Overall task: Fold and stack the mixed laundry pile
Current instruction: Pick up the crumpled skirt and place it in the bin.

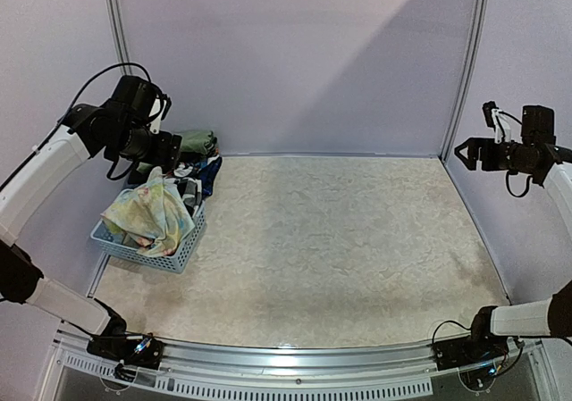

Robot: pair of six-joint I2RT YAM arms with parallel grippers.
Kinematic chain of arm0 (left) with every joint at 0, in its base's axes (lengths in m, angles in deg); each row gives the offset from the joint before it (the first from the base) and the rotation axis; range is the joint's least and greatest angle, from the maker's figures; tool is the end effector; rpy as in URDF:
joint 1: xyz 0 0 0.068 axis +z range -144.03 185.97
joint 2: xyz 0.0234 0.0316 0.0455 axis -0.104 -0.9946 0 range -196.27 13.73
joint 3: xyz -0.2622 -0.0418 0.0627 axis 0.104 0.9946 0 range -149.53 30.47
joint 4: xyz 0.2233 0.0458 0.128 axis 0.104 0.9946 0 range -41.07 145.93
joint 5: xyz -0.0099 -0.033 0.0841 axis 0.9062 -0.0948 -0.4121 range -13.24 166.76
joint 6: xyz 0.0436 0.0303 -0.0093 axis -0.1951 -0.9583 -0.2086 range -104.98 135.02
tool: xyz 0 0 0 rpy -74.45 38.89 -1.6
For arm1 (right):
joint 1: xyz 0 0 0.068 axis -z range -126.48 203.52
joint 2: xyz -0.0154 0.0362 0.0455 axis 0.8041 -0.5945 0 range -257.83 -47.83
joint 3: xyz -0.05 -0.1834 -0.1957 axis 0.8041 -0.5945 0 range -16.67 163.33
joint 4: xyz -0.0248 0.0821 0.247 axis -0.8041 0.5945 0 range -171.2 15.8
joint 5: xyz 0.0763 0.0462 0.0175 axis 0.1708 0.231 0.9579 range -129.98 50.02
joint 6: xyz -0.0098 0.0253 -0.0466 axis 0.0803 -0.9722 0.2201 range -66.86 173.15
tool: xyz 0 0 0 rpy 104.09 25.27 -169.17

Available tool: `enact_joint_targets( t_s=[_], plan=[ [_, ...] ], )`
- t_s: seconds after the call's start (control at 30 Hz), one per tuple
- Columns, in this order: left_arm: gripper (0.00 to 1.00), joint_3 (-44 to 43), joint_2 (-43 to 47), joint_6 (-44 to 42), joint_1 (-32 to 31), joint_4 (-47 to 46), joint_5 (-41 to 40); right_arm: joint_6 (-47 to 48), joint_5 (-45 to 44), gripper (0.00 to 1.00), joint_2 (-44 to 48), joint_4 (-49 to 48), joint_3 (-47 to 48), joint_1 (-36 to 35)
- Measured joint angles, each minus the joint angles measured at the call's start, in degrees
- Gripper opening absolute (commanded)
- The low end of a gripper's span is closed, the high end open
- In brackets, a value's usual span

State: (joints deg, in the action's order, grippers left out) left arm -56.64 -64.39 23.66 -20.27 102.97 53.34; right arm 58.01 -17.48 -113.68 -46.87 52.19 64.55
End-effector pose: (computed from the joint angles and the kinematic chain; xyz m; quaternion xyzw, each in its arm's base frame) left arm 0.2517 -0.1083 0.3939 0.0617 0.9061 0.0667 0.4133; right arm 0.2428 -0.0335 0.3716 -0.0495 0.8588 0.1019 0.4996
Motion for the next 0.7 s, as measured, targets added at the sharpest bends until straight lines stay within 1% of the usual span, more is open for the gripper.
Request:
enact_joint_targets(
  t_s=[0.07,0.2,0.43,0.57,0.7],
  plan=[
    [0.90,0.66,0.46,2.32,0.00,1.75,2.27,1.42,3.02,0.99,2.71,1.38,-1.03,-0.02],
    [0.90,2.29,2.45,5.62,0.00,5.27,4.94,2.93,7.56,0.99,5.16,2.99,0.07,0.00],
    [0.92,2.23,2.01,7.74,0.00,10.27,2.36,2.95,11.52,0.99,5.03,3.61,1.42,-0.02],
    [0.91,2.03,-2.34,8.39,0.00,11.45,0.37,2.95,12.28,0.99,4.44,3.56,1.40,0.00],
    [0.84,1.44,-10.71,8.76,1.51,11.54,-1.40,2.99,12.55,0.99,4.24,3.13,0.72,0.00]
  ],
)
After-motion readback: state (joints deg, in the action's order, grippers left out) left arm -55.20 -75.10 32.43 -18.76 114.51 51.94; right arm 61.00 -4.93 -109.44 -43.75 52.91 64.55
